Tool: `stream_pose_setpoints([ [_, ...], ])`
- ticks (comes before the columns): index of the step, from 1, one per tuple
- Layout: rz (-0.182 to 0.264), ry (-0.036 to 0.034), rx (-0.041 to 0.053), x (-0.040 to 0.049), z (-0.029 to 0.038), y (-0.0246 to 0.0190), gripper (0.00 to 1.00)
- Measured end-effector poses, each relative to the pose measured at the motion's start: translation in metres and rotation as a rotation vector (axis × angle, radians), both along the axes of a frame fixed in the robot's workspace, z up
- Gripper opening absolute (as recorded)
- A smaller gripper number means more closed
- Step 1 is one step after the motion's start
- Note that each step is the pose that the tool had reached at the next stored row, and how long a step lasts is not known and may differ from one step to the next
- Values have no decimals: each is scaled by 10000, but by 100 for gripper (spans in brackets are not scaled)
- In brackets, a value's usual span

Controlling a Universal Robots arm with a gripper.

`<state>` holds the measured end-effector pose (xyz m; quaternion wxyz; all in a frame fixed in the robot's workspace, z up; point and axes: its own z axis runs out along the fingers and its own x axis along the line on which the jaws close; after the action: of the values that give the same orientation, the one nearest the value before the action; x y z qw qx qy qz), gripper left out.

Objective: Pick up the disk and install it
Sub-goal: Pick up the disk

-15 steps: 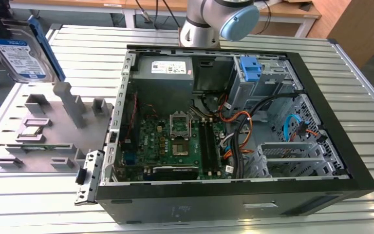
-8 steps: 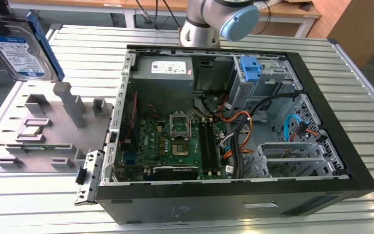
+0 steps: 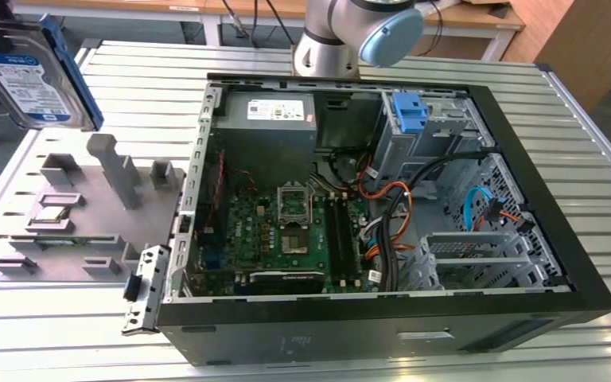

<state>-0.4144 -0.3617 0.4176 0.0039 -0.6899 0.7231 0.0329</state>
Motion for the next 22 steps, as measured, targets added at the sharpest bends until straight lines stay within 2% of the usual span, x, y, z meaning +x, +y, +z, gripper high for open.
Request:
stream_pose_setpoints([
  [22, -1, 1, 0, 0, 142, 0, 35],
])
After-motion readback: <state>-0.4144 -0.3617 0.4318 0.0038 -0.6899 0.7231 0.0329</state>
